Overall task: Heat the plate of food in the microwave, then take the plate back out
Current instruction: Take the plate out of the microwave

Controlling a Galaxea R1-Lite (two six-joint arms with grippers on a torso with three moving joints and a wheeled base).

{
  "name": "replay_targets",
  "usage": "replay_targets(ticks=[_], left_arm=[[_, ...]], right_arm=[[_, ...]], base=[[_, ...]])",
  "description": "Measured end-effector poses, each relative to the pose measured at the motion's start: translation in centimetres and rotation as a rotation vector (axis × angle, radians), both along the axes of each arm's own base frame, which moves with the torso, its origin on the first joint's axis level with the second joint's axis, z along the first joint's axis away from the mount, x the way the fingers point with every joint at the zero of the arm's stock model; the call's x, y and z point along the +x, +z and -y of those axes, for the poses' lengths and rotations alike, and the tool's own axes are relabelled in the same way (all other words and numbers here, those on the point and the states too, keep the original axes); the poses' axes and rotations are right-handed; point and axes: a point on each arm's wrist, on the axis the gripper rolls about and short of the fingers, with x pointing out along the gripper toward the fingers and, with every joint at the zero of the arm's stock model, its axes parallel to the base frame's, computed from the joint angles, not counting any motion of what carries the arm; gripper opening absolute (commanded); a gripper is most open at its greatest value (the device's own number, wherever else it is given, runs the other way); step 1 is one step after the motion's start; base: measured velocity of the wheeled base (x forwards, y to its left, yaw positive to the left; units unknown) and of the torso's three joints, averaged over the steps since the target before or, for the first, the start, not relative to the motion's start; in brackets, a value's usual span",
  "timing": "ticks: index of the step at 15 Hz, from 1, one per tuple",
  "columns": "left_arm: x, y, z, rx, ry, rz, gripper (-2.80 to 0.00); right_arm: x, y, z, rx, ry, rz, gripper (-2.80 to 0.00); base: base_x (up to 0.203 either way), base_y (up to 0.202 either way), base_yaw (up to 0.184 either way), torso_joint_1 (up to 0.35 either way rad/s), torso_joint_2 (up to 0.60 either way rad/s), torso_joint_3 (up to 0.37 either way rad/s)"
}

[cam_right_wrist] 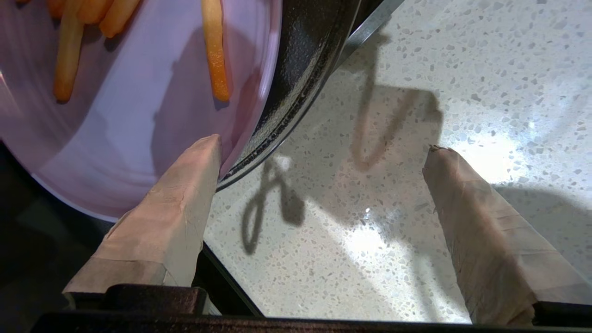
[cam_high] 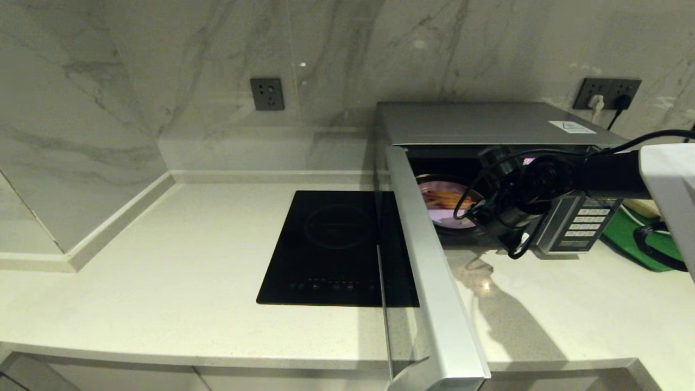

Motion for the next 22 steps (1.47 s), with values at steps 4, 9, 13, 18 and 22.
replay_targets(ticks=[4, 9, 13, 18, 22], left_arm=[[0.0, 0.0, 0.0, 0.0, 0.0, 0.0, -2.8], [0.0, 0.0, 0.0, 0.0, 0.0, 0.0, -2.8], [0.0, 0.0, 0.0, 0.0, 0.0, 0.0, -2.8], [0.0, 0.0, 0.0, 0.0, 0.001, 0.0, -2.8], [0.0, 0.0, 0.0, 0.0, 0.0, 0.0, -2.8]], right_arm=[[-0.6, 0.6, 0.1, 0.001, -0.001, 0.003, 0.0], [-0.9, 0.5, 0.2, 0.01, -0.011, -0.002, 0.0], [-0.3, 0.2, 0.0, 0.012, -0.01, 0.006, 0.0], [-0.3, 0.3, 0.1, 0.015, -0.011, 0.006, 0.0], [-0.5, 1.7, 0.1, 0.03, -0.009, 0.047, 0.0]], base=[[0.0, 0.0, 0.0, 0.0, 0.0, 0.0], [0.0, 0.0, 0.0, 0.0, 0.0, 0.0], [0.0, 0.0, 0.0, 0.0, 0.0, 0.0], [0.0, 0.0, 0.0, 0.0, 0.0, 0.0], [0.0, 0.0, 0.0, 0.0, 0.0, 0.0]])
